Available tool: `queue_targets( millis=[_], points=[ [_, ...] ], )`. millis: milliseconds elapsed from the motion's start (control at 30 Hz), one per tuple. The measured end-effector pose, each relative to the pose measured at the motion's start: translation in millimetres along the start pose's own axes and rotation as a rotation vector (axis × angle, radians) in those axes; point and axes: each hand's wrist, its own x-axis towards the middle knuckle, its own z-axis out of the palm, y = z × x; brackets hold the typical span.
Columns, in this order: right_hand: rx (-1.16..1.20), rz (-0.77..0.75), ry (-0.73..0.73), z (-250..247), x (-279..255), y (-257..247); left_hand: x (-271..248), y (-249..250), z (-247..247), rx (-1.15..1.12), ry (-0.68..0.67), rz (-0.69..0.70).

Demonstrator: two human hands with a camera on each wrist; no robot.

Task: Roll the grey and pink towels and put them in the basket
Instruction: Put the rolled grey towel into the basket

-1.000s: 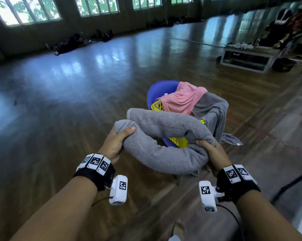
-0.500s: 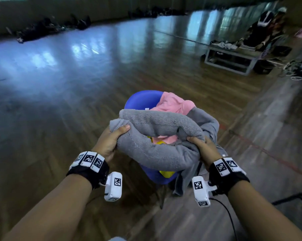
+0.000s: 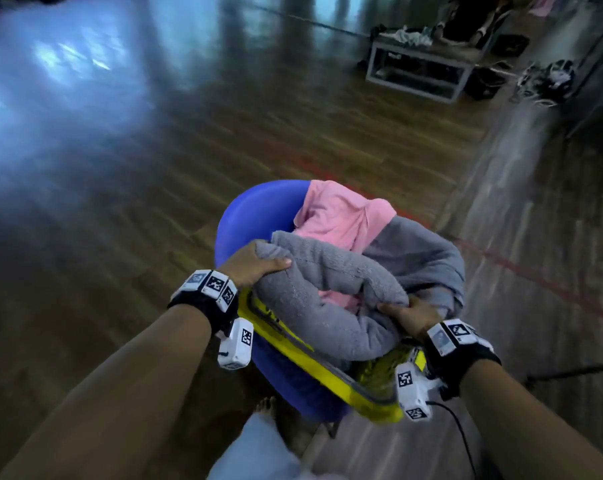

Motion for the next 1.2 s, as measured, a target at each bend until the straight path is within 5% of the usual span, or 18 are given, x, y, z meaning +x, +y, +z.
queue_targets(
  millis=[200, 433, 567, 667, 833, 1000, 1200],
  points=[
    [-0.233, 0.295, -0.097, 21, 33, 2, 93, -19, -8, 0.392, -0.315, -0.243],
    [-0.464, 0.338, -0.277, 32, 67, 12, 148, -31, 19, 0.655, -0.520, -0.312],
    [-0.669, 0.316, -0.441, 42, 84, 18, 163, -43, 44, 1.103, -0.688, -0.290],
    [-0.758, 0.231, -0.499, 47, 101, 18, 173, -53, 69, 1.326, -0.652, -0.247],
    [-0.799, 0.103, -0.577, 59, 132, 18, 197, -77, 106, 1.355, -0.550, -0.111],
    [-0.678, 0.171, -0.585, 82, 169, 25, 214, -127, 135, 1.243, -0.717, -0.060],
    [-0.617, 0.248, -0.623, 129, 193, 52, 234, -186, 147, 1.536, -0.775, 0.124]
  ],
)
